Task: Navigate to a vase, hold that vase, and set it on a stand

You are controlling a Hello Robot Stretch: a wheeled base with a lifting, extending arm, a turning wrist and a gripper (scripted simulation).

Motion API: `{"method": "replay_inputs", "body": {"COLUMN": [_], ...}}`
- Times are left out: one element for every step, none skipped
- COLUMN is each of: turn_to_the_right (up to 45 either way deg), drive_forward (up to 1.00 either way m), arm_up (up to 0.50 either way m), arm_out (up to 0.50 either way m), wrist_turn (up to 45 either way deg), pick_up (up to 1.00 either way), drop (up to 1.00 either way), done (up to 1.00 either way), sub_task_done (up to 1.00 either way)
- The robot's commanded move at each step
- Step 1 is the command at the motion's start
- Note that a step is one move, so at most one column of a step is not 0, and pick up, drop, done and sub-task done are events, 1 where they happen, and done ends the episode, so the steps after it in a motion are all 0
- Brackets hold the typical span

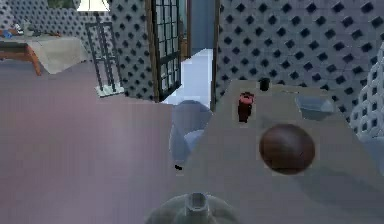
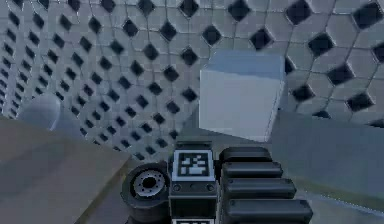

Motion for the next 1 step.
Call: {"method": "replay_inputs", "body": {"turn_to_the_right": [-45.0], "drive_forward": [0.0], "arm_up": [0.0], "arm_out": [0.0], "wrist_turn": [0.0], "pick_up": [0.0], "drop": [0.0], "done": [0.0], "sub_task_done": [0.0]}}
